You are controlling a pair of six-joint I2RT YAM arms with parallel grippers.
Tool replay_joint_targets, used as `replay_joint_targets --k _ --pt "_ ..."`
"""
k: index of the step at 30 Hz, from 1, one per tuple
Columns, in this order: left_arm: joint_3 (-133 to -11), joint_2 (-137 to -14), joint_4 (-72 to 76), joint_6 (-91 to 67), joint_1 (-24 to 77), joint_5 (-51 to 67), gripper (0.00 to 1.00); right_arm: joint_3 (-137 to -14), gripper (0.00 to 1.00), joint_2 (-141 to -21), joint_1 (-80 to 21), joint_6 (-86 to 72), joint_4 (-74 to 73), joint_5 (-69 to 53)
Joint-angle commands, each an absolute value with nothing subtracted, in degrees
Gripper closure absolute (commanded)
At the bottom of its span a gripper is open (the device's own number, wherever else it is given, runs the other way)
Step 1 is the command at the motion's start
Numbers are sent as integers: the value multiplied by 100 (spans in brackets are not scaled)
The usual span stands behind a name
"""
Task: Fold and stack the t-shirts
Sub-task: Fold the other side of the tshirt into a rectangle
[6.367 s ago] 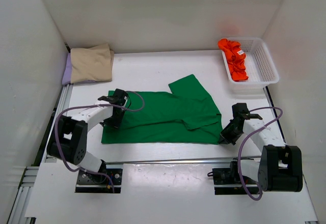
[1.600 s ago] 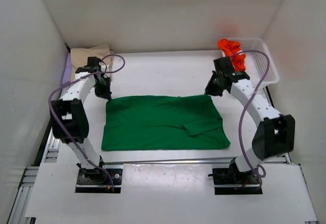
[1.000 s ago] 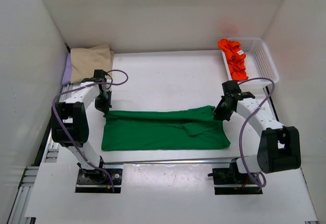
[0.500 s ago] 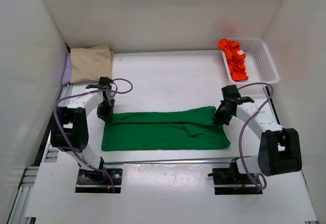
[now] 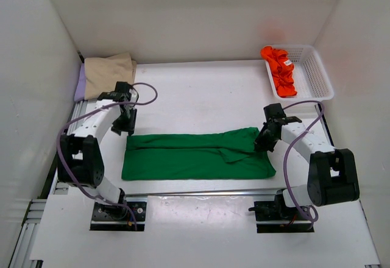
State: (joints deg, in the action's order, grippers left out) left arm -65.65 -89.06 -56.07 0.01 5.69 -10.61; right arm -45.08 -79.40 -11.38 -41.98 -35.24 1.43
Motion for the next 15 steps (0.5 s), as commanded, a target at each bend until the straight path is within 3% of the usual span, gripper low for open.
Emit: replay_joint_targets --k 1,7,11,15 --pt "-7232 -9262 -5336 0 1035 -756 49 -4456 100 -7998 -1125 -4148 -3445 290" --pt "-7182 -10178 -5387 0 1617 -1370 55 -4456 100 -7884 -1003 -4148 -3507 290" --pt "-6804 -9590 -5327 0 1564 -1205 39 -4508 100 -7884 -1002 -4035 -3507 290" --pt "-6575 -9158 -5326 0 1450 -1046 35 -4509 100 -7884 -1002 -4034 -3507 290"
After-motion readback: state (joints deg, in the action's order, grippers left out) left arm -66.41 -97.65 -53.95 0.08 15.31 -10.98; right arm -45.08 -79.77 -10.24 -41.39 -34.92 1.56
